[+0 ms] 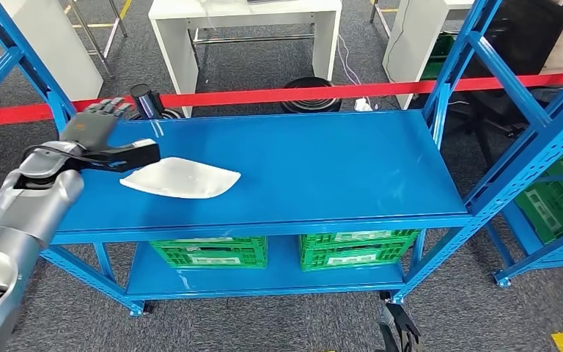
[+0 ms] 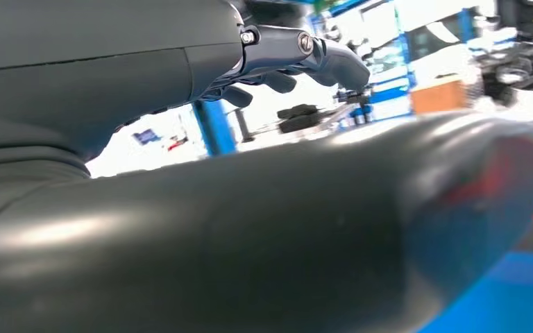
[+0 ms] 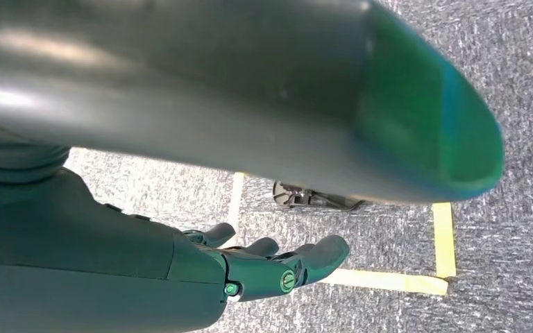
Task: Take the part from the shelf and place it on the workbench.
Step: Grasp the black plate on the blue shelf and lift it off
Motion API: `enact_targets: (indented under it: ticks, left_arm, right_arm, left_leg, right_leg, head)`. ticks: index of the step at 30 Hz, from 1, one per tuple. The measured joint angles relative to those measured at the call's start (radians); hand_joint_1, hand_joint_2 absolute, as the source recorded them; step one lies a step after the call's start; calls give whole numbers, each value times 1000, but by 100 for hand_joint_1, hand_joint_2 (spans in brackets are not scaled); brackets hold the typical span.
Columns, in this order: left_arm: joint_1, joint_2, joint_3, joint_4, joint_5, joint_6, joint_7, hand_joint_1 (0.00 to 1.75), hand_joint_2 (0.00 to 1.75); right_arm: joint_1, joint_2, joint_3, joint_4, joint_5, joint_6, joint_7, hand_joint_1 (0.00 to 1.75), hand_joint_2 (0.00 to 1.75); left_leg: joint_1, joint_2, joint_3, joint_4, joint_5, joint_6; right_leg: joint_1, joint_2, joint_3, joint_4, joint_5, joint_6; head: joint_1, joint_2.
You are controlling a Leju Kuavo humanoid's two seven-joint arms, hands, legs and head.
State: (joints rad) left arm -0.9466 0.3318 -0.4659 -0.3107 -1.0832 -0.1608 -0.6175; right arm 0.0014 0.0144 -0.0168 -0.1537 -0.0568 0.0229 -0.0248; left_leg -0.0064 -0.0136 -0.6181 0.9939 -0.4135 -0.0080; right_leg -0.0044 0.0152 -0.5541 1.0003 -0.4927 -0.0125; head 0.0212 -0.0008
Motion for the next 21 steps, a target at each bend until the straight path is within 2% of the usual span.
enact_targets:
  ticks: [6, 21]
  left_arm:
    - [33, 20, -1, -3, 66, 67, 10, 0, 0]
    - [45, 23, -2, -11, 160, 79, 10, 0, 0]
  right_arm:
    - [-1, 1, -3, 0, 2, 0, -9, 0, 0]
    - [-1, 1, -3, 0, 5, 7, -10, 0, 0]
  left_leg:
    - [0, -1, 0, 0, 0, 0]
    - [0, -1, 0, 0, 0, 0]
  right_leg:
    - [0, 0, 0, 0, 0, 0]
    - [0, 0, 0, 0, 0, 0]
  head:
    - [0, 0]
    - [0, 0]
